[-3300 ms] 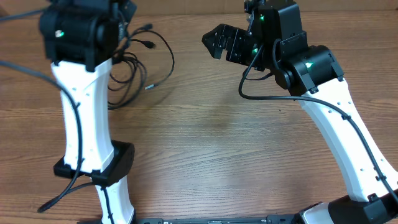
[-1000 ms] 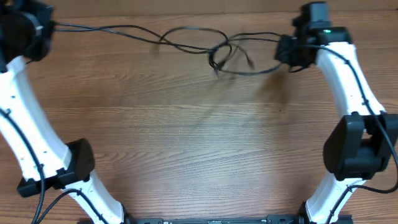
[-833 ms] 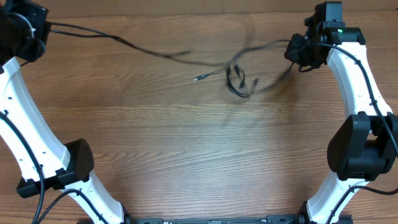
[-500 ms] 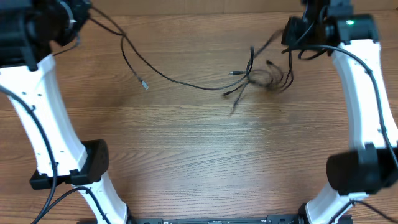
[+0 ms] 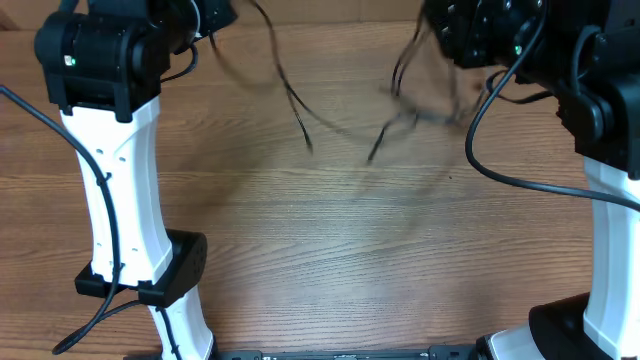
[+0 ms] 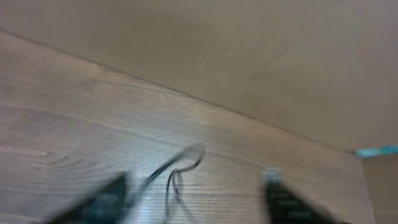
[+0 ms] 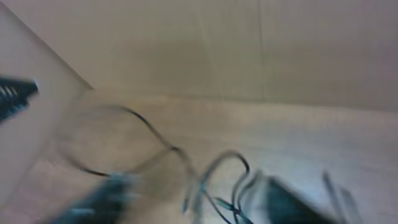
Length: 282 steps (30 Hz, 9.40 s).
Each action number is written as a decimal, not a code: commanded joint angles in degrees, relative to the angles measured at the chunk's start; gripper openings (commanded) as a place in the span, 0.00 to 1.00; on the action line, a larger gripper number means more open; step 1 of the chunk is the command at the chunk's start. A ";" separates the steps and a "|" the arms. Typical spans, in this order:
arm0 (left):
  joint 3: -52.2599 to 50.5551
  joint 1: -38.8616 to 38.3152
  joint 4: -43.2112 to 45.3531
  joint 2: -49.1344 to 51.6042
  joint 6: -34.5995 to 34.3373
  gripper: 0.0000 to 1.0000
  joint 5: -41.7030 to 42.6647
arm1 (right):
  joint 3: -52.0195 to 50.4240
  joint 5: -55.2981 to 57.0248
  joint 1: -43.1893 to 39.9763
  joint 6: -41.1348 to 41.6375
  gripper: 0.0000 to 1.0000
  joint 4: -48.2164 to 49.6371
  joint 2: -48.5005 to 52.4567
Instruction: Untangle cables
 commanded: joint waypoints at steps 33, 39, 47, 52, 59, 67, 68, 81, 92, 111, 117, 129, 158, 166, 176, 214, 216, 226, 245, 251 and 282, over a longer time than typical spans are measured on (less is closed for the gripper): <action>1.14 -9.16 -4.81 -3.04 14.10 1.00 -3.39 | -60.76 12.48 -1.29 -27.52 0.93 41.83 3.19; 1.14 -9.18 -5.86 -3.04 14.05 1.00 -3.34 | -60.98 11.43 -5.35 -28.57 0.91 41.22 4.15; 1.14 -9.18 -6.19 -3.04 14.08 1.00 -3.37 | -61.00 4.15 -7.78 -28.52 0.81 40.17 10.45; 1.14 -9.18 -6.23 -3.04 14.08 1.00 -3.39 | -61.00 3.15 -7.74 -27.12 0.28 40.15 11.72; 1.14 -9.16 -6.36 -3.04 14.05 1.00 -3.58 | -57.44 0.81 -7.74 -21.51 0.04 34.23 10.12; 1.09 -9.16 -6.40 -2.97 14.01 1.00 -4.22 | -19.58 -8.81 -7.74 -11.93 0.04 13.11 2.64; 1.07 -9.16 -6.38 -2.89 14.01 1.00 -4.22 | -13.79 -10.82 -7.74 -11.08 0.04 11.32 2.36; 1.07 -9.18 -5.33 1.99 30.97 1.00 16.17 | 16.15 -15.10 -7.74 -8.98 0.04 -0.11 2.60; 1.07 -9.16 -8.20 15.47 59.49 1.00 61.22 | 16.15 -14.84 -7.74 -9.62 0.04 -2.38 2.95; 1.14 -7.23 10.67 19.85 43.78 1.00 74.58 | 13.29 -11.45 -7.74 -10.95 0.04 -5.07 4.96; 1.14 -7.30 18.53 19.85 38.56 1.00 74.55 | 12.72 -14.05 -7.74 -10.93 0.04 -5.86 7.02; 1.14 -9.11 21.79 19.93 37.35 0.88 69.88 | 12.70 -16.02 -7.74 -10.91 0.04 -5.79 7.23; 1.07 -13.53 28.02 20.06 36.96 0.04 63.12 | 12.70 -19.82 -7.74 -12.83 0.04 -8.22 7.23; 1.14 -9.07 24.55 19.71 25.46 0.04 57.86 | 12.57 -10.62 -7.74 -13.75 0.04 -8.52 7.34; 1.16 -0.55 16.20 18.82 25.49 0.04 58.21 | 11.98 -13.42 -7.74 -13.70 0.06 -6.95 8.85; 1.16 -1.01 6.14 18.80 29.35 0.04 51.93 | -46.31 21.62 -16.59 47.95 0.74 15.74 15.93; 1.16 -1.01 5.64 18.80 29.77 0.04 51.93 | -49.59 21.62 -16.94 51.69 0.71 16.63 15.93; 1.16 -1.22 5.51 18.80 29.75 0.04 51.95 | -63.80 21.62 -16.96 51.89 0.70 27.74 15.93; 1.14 -1.36 4.35 18.80 29.77 0.04 51.89 | -54.80 -6.67 -14.60 23.19 0.04 37.73 11.47; 1.14 -1.40 4.70 18.82 32.09 0.05 51.89 | -41.46 -19.98 -10.54 5.33 0.04 32.68 5.77; 0.96 -9.51 19.43 19.10 42.73 1.00 57.59 | -9.77 -12.96 -2.58 -12.24 0.04 -1.33 -3.74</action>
